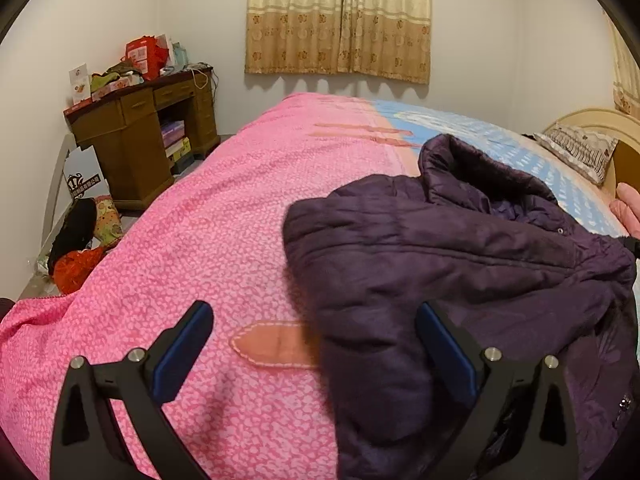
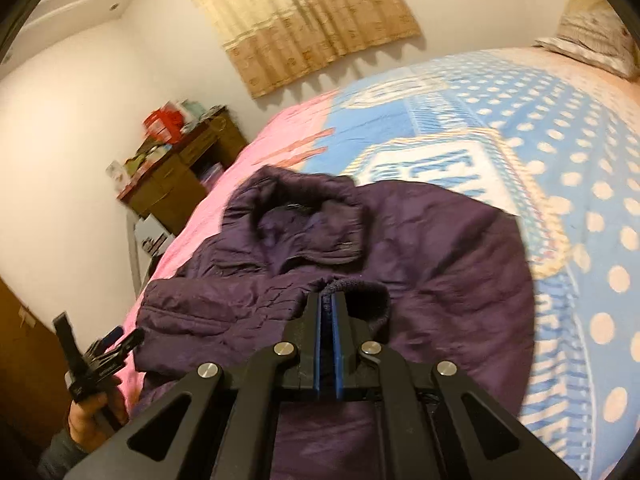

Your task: Fold large clothes

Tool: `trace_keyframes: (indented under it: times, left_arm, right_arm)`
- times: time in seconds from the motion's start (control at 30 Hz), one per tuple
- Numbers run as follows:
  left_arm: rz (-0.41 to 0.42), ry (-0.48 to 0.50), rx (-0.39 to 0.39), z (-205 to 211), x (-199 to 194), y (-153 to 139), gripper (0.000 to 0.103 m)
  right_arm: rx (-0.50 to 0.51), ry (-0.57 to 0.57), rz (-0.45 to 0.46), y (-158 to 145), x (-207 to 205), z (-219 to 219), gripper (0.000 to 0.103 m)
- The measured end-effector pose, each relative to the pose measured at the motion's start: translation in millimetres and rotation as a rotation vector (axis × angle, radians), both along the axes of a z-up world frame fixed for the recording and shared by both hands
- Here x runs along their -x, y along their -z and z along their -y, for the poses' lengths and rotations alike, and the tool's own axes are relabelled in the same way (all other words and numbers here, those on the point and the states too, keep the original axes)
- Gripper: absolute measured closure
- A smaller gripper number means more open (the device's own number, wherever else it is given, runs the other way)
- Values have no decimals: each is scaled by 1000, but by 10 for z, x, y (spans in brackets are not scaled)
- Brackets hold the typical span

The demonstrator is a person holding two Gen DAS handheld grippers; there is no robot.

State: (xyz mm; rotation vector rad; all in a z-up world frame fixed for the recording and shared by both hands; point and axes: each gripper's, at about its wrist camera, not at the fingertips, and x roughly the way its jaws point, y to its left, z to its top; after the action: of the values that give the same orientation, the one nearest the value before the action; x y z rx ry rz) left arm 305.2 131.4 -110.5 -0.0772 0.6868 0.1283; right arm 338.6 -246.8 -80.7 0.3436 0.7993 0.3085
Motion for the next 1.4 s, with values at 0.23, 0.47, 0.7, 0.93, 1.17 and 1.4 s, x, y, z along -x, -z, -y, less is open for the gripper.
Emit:
trace_keyframes:
  times: [0.23, 0.47, 0.7, 0.93, 1.17, 1.4]
  left_arm:
    - [-99, 38, -63, 138, -144, 206, 0]
    - [91, 0, -17, 1, 32, -267, 0]
    - [-60, -71, -61, 31, -417, 125, 0]
    - [-146, -58, 27, 0, -485, 416, 0]
    - [-144, -62, 92, -68, -432, 392, 0]
    - [4, -19, 103, 208, 87, -107, 0]
  right_arm:
    - [132, 39, -99, 347, -45, 182, 97]
    - [335, 98, -15, 56, 178, 18, 95]
    - [263, -74, 65, -147, 184, -675, 34]
    - [403, -124, -45, 599, 8, -908, 35]
    - [434, -107, -27, 651, 57, -965, 34]
    - [432, -100, -13, 617, 65, -976, 34]
